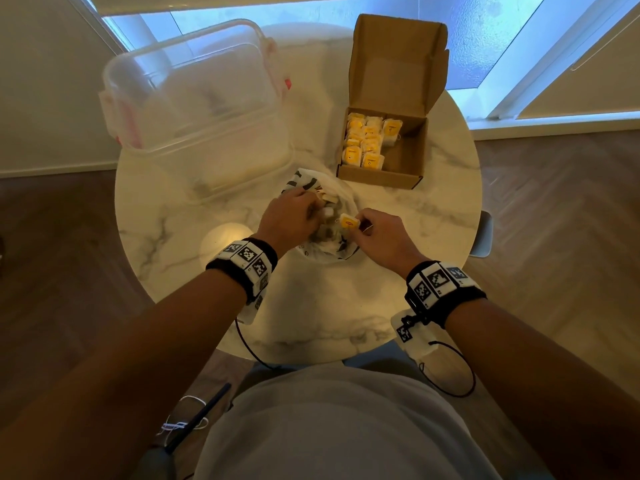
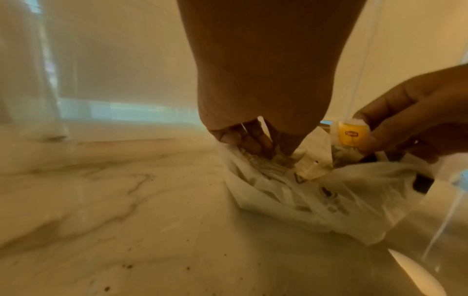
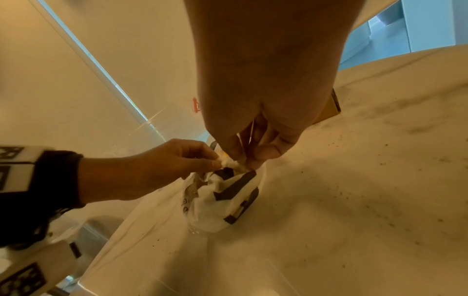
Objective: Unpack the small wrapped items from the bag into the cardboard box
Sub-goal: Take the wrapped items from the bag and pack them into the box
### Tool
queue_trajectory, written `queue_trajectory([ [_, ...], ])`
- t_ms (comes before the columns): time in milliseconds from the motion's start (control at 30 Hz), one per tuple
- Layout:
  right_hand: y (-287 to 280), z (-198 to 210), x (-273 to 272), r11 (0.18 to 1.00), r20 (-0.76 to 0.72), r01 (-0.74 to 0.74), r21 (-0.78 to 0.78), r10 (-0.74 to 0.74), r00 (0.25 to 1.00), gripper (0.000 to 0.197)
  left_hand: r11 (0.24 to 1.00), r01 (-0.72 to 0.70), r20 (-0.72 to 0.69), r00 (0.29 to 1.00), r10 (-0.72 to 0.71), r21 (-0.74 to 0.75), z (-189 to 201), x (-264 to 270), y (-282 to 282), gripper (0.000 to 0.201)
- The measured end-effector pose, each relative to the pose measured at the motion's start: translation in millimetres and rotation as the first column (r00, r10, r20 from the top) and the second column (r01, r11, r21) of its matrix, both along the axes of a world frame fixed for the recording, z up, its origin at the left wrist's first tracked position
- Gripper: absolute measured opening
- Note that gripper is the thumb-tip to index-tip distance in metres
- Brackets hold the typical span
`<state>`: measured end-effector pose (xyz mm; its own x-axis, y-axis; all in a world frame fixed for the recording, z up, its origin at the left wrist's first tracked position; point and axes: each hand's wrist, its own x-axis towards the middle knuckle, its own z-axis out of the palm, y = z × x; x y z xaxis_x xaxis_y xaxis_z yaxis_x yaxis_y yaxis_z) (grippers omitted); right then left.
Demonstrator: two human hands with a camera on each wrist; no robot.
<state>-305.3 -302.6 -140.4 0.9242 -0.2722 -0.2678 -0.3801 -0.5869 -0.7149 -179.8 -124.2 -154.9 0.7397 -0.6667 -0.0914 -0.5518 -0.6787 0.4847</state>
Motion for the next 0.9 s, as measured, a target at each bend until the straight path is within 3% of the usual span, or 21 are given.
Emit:
queue_trajectory([
  [267,4,4,9,0.998,-0.027,0.056,-0.029,-0.056,0.998,0.013,0.973,-0.090,-0.284,0.959,0.027,-0.213,19,-5,21,0.015],
  [600,21,9,15,0.988,-0.073,0.130,0.078,-0.125,0.990,0.022,0.938,-0.003,-0.339,0.933,-0.122,-0.347,25,-18,19,0.014],
  [767,23,13,12,0.994,-0.057,0.061,0.094,-0.056,0.997,0.008,0.955,-0.109,-0.378,0.926,-0.003,-0.275,24,-19,14,0.024],
  [900,22,12,7,0.994,-0.053,-0.005,0.105,0.011,0.999,0.008,0.979,-0.108,-0.428,0.904,0.024,-0.171,22,-20,10,0.040],
])
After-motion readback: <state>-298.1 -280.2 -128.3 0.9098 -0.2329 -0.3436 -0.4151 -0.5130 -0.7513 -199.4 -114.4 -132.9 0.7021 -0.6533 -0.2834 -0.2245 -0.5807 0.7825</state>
